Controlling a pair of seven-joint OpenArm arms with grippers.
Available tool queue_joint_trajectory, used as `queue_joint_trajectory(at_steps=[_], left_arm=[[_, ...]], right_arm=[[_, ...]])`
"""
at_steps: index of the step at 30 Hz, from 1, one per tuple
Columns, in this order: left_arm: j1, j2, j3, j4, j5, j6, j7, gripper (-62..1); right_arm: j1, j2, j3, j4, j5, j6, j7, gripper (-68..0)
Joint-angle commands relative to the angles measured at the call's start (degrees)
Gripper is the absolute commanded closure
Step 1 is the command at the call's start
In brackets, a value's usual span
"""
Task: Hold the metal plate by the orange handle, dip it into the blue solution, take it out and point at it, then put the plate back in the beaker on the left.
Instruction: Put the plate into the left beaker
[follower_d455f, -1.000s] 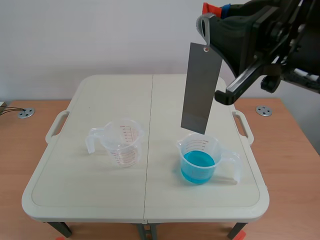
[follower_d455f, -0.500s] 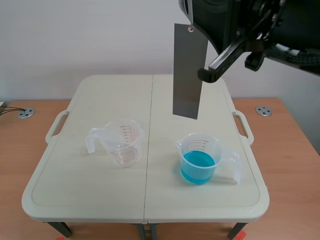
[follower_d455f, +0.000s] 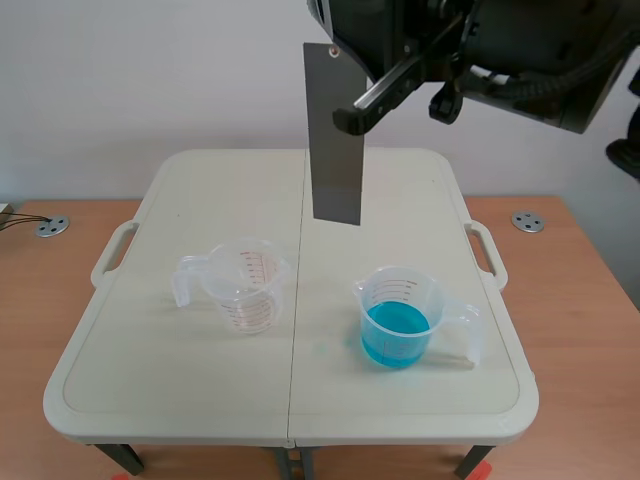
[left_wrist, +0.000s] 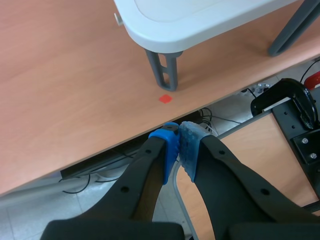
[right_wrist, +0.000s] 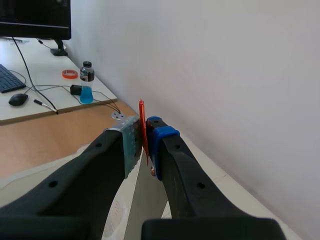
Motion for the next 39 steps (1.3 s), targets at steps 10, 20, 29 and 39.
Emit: queue_joint_trajectory(at_steps=[10, 20, 29, 39], left_arm=[[-0.17, 0.02, 0.11, 0.66, -0.17, -0.09, -0.28, -2.3], [-0.17, 0.02, 0.11, 0.66, -0.17, -0.09, -0.07, -2.3], [-0.17, 0.02, 0.11, 0.66, -0.13, -0.11, -0.07, -2.3], [-0.17, 0.00, 0.11, 0.66, 0.04, -0.11, -0.07, -2.3]], right_arm=[[6.56, -4.94, -2.75, -6.54, -0.46, 0.33, -1.07, -1.3], [11.50, -8.15, -5.88, -15.39, -3.28, 0.33, -1.03, -1.3], [14.53, -11.41, -7.32, -21.20, -5.79, 0.33, -0.94, -1.3], [17.11, -14.25, -9.44, -26.08, -8.02, 0.33, -0.33, -1.3]])
